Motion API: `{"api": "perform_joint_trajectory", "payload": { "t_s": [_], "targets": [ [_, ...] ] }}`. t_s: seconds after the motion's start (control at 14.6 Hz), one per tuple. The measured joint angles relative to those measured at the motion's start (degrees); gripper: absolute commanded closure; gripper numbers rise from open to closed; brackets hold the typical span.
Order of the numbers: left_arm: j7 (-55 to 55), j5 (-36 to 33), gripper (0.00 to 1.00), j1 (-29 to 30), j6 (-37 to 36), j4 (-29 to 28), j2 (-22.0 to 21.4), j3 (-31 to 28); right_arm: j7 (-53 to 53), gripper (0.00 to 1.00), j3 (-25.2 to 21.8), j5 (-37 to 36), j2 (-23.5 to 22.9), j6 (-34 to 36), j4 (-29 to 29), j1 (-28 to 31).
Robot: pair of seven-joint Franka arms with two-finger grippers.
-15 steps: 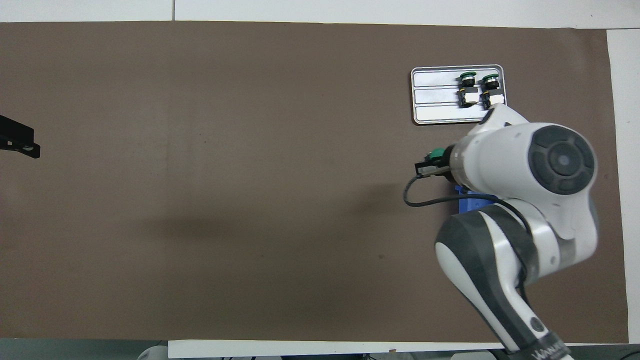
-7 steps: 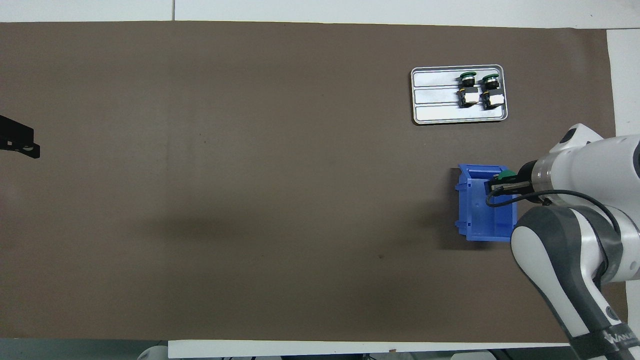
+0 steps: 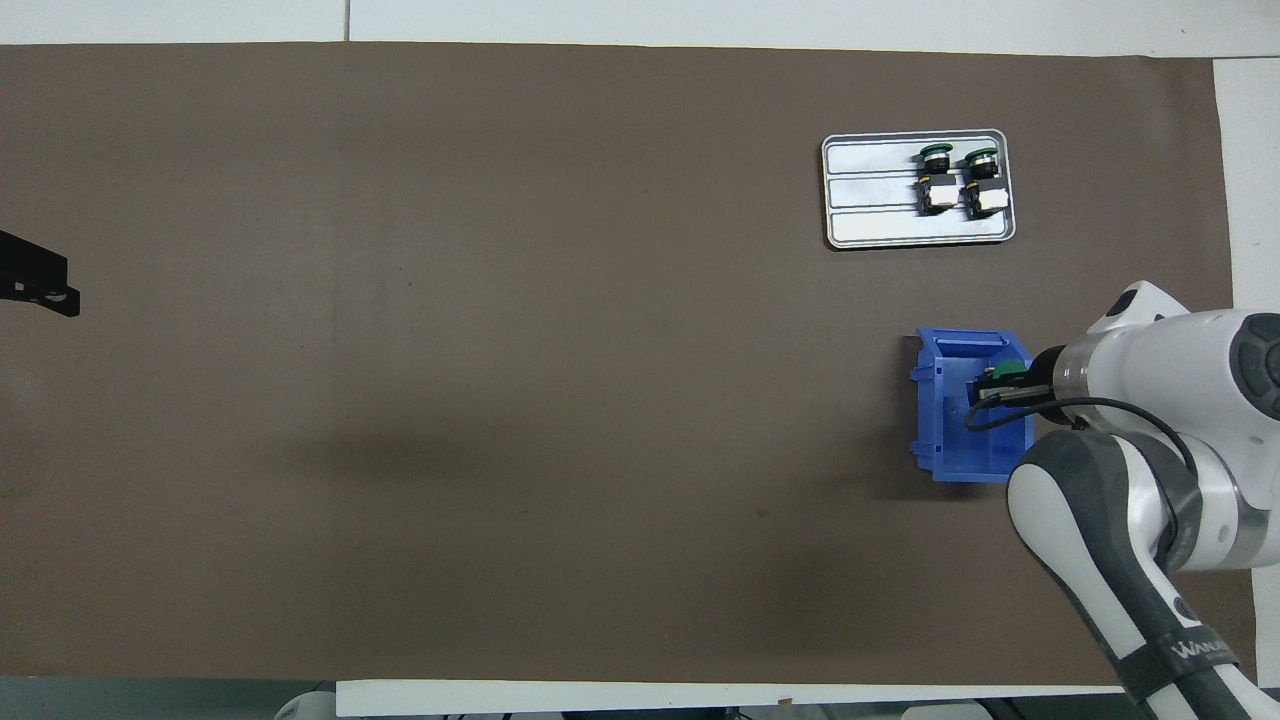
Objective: Place and press button with both arms
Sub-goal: 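Carry the button to the blue bin with the right gripper, then lower the button into the blue bin and open the right gripper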
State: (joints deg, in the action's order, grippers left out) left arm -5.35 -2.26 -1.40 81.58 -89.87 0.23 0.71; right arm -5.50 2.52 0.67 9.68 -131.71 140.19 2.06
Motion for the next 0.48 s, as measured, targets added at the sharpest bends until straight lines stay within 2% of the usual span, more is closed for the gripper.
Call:
{"api": "perform_joint_trajectory", "payload": {
  "t_s": [0.27, 0.48],
  "targets": [
    [0.0, 0.0, 0.0, -0.05, -0.01, -0.01, 0.0, 0.43, 0.0, 0.96, 0.02, 0.01, -2.72, -2.9, 0.5, -0.01],
    [0.0, 0.0, 0.0, -0.06, -0.01, -0.03, 0.0, 0.56, 0.11, 0.85, 0.06, 0.05, -3.75, -5.73, 1.2, -0.28]
  ]
}}
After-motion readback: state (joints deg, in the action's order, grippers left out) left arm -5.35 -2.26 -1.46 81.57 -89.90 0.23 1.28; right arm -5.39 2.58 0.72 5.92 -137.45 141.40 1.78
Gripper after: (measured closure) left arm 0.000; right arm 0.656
